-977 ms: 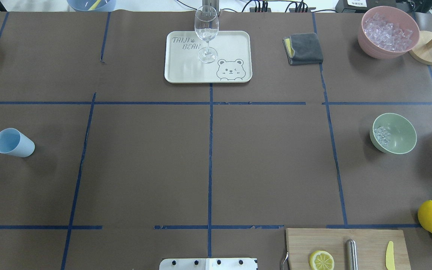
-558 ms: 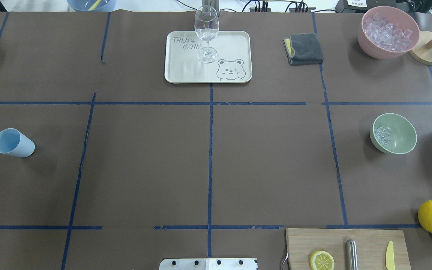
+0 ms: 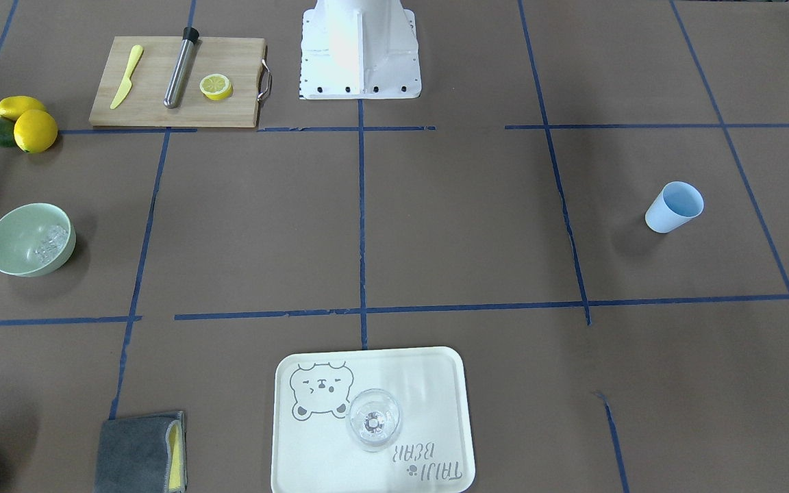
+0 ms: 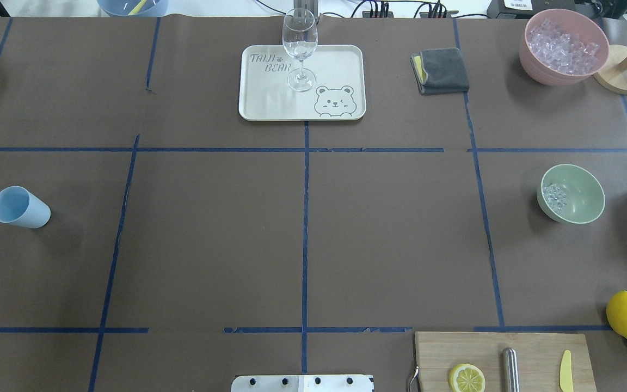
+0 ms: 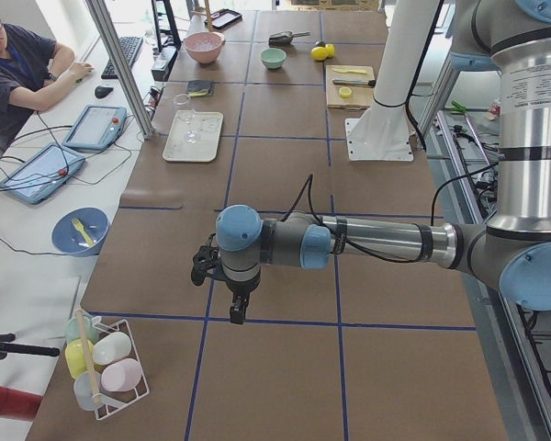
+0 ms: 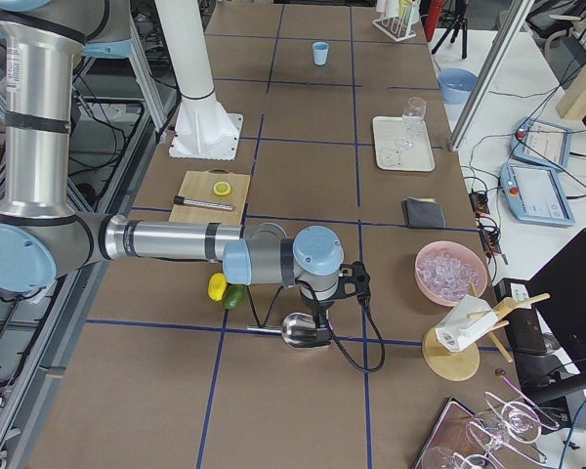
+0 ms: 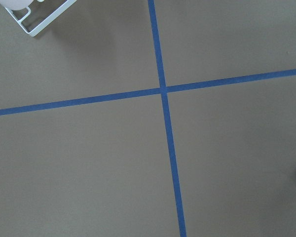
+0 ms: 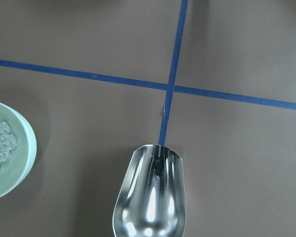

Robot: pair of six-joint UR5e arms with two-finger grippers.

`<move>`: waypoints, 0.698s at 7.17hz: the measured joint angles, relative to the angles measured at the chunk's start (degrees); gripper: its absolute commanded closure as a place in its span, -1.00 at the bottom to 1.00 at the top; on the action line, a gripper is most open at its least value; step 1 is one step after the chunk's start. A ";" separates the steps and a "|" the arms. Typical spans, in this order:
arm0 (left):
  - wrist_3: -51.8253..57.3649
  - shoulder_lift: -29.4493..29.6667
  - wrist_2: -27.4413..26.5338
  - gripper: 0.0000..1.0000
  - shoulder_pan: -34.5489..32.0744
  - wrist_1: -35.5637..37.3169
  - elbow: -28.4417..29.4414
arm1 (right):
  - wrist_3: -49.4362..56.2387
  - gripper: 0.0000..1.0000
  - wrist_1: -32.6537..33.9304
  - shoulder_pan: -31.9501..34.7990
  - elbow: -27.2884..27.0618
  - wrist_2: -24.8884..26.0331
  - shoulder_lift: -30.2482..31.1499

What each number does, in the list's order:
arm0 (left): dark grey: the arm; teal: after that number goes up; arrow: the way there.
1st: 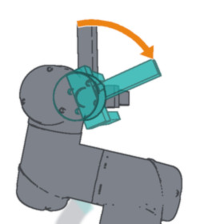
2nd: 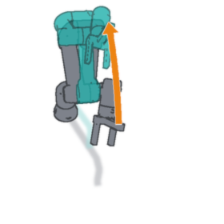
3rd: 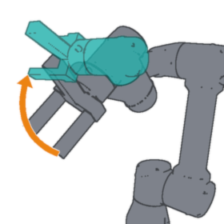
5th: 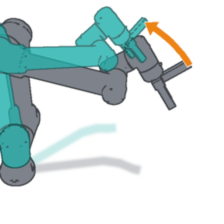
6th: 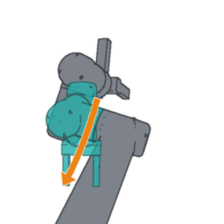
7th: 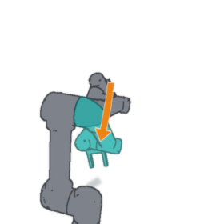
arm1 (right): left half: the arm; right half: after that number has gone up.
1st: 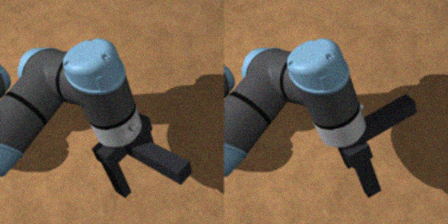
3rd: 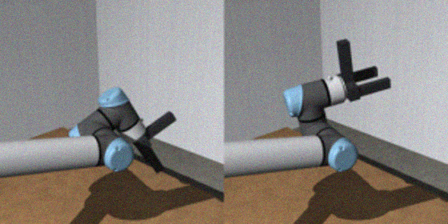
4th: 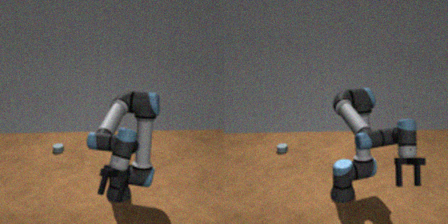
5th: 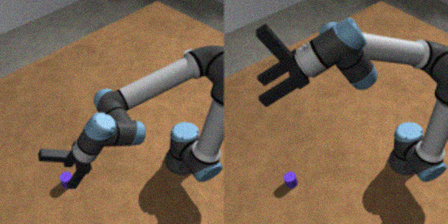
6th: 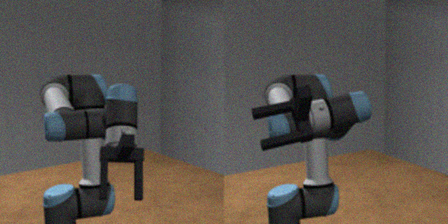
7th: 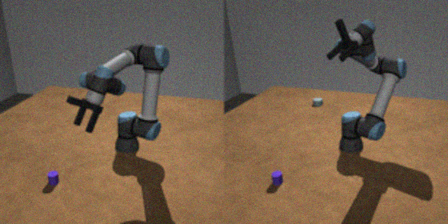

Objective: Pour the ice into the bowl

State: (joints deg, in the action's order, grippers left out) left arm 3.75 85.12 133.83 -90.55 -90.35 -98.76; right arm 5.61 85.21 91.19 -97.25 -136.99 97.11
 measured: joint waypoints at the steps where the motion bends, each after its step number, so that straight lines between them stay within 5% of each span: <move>1: -0.23 0.18 0.02 -1.00 -0.13 0.20 0.18 | 0.02 -1.00 -0.11 0.03 0.23 0.05 -0.26; 5: -0.58 0.64 0.12 -1.00 -0.33 0.35 0.92 | -0.13 -1.00 0.79 0.26 0.70 -0.76 -1.00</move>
State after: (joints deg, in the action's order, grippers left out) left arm 3.17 85.77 133.94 -90.87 -90.00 -97.84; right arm 5.48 86.00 91.45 -96.55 -137.75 96.11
